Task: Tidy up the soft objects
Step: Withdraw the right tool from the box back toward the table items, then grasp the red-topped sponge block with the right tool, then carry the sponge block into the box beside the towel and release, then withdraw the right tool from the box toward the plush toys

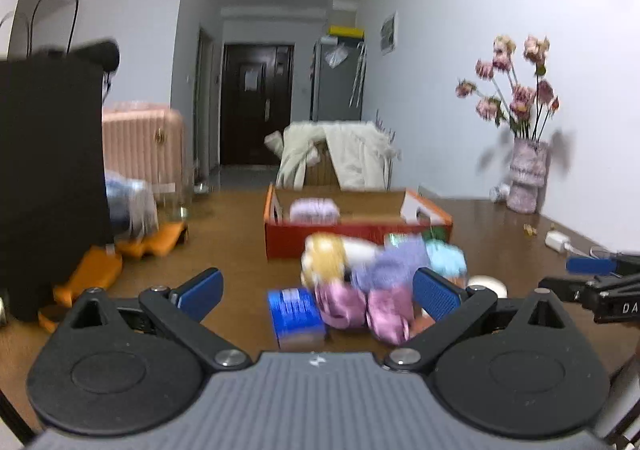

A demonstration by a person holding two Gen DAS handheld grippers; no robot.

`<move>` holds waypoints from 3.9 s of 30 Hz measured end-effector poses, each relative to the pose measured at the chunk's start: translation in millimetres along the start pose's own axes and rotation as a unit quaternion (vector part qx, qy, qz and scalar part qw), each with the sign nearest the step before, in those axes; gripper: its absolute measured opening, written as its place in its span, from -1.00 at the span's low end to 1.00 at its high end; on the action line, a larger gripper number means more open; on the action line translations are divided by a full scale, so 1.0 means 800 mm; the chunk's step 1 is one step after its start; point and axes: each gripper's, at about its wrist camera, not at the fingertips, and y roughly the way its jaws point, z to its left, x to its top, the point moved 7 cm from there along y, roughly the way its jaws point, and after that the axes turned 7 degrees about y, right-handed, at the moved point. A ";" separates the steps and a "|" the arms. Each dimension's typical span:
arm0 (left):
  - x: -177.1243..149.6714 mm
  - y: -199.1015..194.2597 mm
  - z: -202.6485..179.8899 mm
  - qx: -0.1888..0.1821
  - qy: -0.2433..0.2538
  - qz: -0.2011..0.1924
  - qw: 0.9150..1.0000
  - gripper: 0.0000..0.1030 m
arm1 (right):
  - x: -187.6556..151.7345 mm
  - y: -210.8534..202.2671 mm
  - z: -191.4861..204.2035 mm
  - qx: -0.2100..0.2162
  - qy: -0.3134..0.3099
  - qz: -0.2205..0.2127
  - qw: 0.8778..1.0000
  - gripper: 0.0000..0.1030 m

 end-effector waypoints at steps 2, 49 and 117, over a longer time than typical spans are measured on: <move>-0.017 0.011 -0.014 -0.007 0.012 0.027 1.000 1.00 | -0.019 0.006 -0.016 -0.012 0.028 0.021 0.999 0.69; 0.037 0.180 -0.064 -0.216 -0.140 0.095 0.962 -0.48 | 0.046 0.102 -0.032 0.059 0.120 0.035 0.990 -0.52; -0.028 0.033 0.048 0.081 0.018 0.019 0.996 0.99 | -0.021 0.029 0.051 -0.037 -0.045 0.018 0.998 0.72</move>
